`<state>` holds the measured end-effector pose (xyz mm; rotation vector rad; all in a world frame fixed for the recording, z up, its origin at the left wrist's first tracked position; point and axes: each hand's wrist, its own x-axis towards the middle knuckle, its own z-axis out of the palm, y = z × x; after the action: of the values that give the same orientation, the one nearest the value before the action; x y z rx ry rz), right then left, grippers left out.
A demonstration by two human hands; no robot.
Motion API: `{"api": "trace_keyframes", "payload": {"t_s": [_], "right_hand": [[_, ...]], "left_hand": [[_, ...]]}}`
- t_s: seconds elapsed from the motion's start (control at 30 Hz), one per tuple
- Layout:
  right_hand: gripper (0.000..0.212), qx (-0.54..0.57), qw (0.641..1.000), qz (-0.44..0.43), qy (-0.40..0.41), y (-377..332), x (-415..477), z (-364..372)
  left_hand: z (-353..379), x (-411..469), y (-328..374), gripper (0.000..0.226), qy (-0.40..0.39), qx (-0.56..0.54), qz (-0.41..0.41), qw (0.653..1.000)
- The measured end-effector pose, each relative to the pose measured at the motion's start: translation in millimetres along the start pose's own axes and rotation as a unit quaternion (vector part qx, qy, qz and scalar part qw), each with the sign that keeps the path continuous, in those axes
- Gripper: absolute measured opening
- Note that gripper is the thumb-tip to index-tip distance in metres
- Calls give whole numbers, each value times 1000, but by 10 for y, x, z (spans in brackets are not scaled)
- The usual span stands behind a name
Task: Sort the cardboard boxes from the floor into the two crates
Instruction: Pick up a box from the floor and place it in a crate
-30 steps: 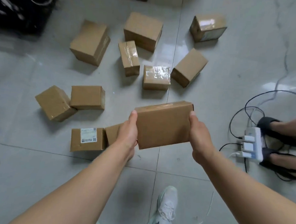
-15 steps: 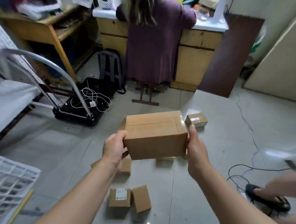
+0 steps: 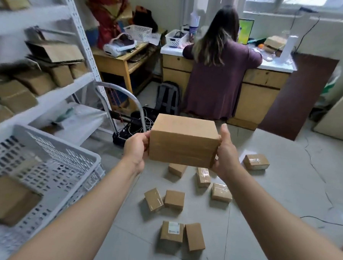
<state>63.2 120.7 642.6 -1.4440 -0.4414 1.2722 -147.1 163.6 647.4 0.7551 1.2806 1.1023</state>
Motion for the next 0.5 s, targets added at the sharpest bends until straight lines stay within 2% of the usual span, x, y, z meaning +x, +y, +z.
{"api": "trace_keyframes", "payload": {"t_s": [0.07,0.17,0.23,0.33,0.5], "right_hand": [[46,-7,1000,-12,-20,62,-42,206],[20,-37,998,-45,-32,121,-81,474],[22,-52,995,-55,-58,136,-93,652],[24,-77,991,-56,-92,128,-104,916],[8,-101,982,-44,-151,133,-143,1418]], "left_hand": [[-197,-11,51,24,35,-23,-2,999],[-438,-40,126,16,66,4,28,997],[-590,-88,157,9,95,-2,41,995],[-808,-184,208,12,135,-22,49,989],[-1182,-349,344,9,216,-50,68,973]]}}
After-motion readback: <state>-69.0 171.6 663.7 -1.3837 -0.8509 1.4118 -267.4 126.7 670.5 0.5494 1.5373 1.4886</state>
